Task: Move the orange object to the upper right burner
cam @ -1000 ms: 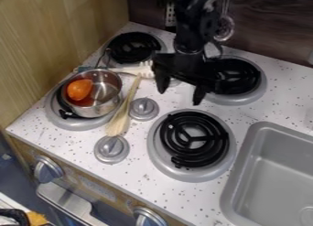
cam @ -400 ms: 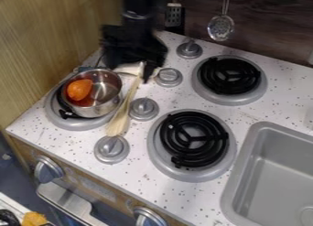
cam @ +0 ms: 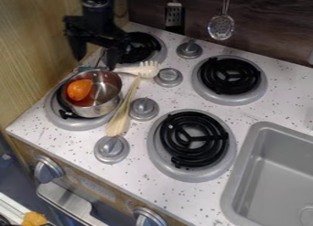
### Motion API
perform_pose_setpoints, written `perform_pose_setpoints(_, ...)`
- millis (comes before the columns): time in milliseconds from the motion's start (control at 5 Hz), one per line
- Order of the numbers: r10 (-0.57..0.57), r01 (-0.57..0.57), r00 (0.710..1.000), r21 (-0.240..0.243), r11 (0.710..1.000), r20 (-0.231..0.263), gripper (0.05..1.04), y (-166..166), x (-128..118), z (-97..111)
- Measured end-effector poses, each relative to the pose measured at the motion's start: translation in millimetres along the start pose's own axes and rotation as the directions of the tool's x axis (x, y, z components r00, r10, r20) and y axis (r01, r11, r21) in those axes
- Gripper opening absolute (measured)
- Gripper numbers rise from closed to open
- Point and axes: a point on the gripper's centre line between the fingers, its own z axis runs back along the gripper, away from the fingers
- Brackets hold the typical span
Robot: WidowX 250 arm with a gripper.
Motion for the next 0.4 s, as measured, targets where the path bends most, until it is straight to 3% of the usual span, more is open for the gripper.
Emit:
perform_pose_setpoints(200,-0.016,0.016,0.999,0.003,1.0,0.03,1.0,4.1,5.6,-7.7)
perform_pose_setpoints(400,-0.001,0.001,1.0,-0.014,1.0,-0.007,1.0,6.9,0.5,-20.3)
